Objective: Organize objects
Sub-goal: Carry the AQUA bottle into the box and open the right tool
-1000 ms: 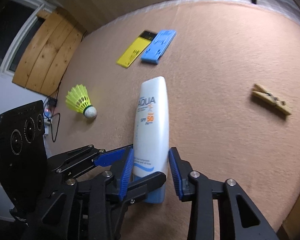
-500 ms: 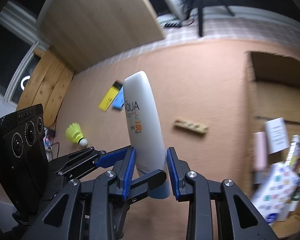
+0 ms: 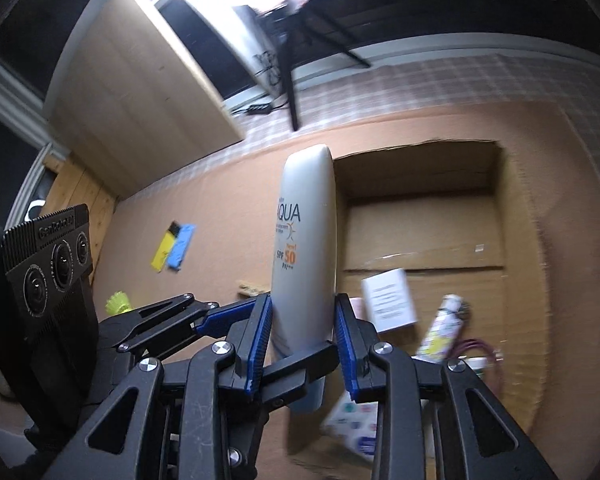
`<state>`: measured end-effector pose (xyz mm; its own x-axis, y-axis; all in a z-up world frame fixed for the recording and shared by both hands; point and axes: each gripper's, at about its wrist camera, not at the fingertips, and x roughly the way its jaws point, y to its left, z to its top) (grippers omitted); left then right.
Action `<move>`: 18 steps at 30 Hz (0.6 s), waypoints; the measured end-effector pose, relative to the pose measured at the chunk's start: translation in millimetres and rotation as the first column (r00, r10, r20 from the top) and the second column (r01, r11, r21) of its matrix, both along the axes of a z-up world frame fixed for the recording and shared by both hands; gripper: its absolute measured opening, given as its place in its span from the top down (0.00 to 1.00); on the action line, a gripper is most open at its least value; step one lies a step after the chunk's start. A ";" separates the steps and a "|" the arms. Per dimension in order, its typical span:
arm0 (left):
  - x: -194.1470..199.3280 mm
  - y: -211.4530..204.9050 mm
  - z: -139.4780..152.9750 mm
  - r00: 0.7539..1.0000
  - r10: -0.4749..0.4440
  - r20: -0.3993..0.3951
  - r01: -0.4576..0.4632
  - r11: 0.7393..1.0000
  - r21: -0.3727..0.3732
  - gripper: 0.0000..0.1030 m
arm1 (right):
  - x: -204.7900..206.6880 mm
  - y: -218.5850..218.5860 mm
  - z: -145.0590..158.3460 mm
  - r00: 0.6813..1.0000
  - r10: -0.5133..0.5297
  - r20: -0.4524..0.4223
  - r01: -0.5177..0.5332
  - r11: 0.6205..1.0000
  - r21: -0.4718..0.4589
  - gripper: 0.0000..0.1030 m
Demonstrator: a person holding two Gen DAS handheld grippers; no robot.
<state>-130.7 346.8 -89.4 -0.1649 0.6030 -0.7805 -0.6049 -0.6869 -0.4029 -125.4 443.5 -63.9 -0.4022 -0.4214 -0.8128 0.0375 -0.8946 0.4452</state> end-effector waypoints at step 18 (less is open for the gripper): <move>-18.5 65.1 -15.0 0.999 -0.022 0.028 0.023 0.999 -0.035 0.32 | -13.1 55.9 -16.4 0.998 -0.061 0.019 0.061 0.998 0.004 0.65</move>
<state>-149.1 411.9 -104.4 -0.1296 0.5786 -0.8052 -0.6091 -0.6873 -0.3958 -138.5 499.4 -80.2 -0.4112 -0.3936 -0.8222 -0.0257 -0.8966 0.4421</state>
